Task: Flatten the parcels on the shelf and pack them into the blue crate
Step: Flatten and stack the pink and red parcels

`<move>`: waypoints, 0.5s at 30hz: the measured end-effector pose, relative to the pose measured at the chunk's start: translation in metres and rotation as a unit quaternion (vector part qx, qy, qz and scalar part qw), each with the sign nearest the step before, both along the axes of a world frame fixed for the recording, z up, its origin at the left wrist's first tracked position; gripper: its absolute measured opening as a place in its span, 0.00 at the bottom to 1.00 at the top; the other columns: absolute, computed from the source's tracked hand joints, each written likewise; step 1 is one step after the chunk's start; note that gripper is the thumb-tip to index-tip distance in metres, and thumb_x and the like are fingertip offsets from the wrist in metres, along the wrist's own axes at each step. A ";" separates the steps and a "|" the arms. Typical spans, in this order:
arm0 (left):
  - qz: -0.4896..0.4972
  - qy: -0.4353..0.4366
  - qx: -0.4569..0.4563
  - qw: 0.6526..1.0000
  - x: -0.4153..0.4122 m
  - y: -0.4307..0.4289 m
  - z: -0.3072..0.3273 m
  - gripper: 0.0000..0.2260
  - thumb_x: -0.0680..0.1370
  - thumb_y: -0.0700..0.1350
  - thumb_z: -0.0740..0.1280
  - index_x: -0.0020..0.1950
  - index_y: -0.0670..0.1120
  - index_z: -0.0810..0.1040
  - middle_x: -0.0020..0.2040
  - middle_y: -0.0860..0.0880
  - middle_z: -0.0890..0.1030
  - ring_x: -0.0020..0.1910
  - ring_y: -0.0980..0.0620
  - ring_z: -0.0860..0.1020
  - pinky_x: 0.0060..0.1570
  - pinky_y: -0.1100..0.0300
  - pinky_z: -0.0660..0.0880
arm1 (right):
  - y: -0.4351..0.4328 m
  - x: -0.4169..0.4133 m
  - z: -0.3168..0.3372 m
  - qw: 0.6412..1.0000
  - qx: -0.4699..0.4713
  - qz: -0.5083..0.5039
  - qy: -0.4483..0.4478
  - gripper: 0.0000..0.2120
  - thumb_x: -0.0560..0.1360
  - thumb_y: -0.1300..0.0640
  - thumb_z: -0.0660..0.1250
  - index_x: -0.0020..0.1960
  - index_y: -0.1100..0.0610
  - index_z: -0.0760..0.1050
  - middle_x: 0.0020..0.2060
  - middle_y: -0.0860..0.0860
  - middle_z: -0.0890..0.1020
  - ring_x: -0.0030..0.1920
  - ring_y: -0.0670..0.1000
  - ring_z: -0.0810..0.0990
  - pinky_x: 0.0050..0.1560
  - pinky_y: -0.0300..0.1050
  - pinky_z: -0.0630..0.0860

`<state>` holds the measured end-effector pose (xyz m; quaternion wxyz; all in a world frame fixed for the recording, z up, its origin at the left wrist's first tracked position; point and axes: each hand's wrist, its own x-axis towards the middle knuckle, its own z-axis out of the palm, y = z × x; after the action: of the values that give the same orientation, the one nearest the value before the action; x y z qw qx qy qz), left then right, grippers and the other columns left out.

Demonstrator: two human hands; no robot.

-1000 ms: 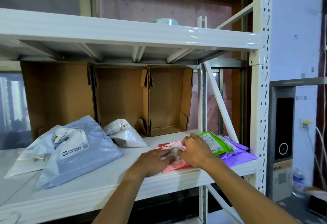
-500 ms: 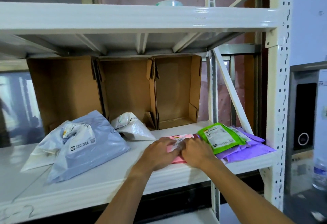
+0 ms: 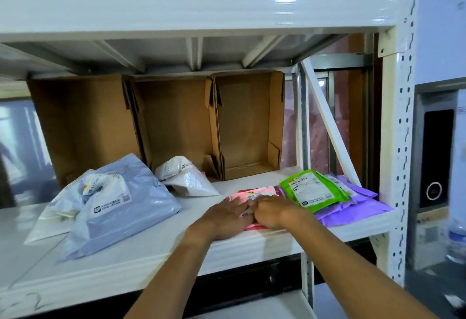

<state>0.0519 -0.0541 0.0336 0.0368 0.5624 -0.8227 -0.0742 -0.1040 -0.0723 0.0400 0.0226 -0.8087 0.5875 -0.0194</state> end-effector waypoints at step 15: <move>0.112 0.079 -0.039 0.990 0.057 0.029 -0.003 0.36 0.76 0.74 0.54 0.79 0.55 0.63 0.80 0.52 0.60 0.78 0.49 0.60 0.76 0.52 0.56 | 0.000 0.009 0.014 0.995 0.010 -0.012 0.100 0.26 0.81 0.47 0.48 0.73 0.58 0.68 0.73 0.56 0.71 0.70 0.57 0.72 0.72 0.54 0.65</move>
<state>0.1093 -0.0250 0.0307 0.1317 0.6415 -0.7513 -0.0821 -0.0952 -0.0722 0.0540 -0.0284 -0.7995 0.5962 0.0676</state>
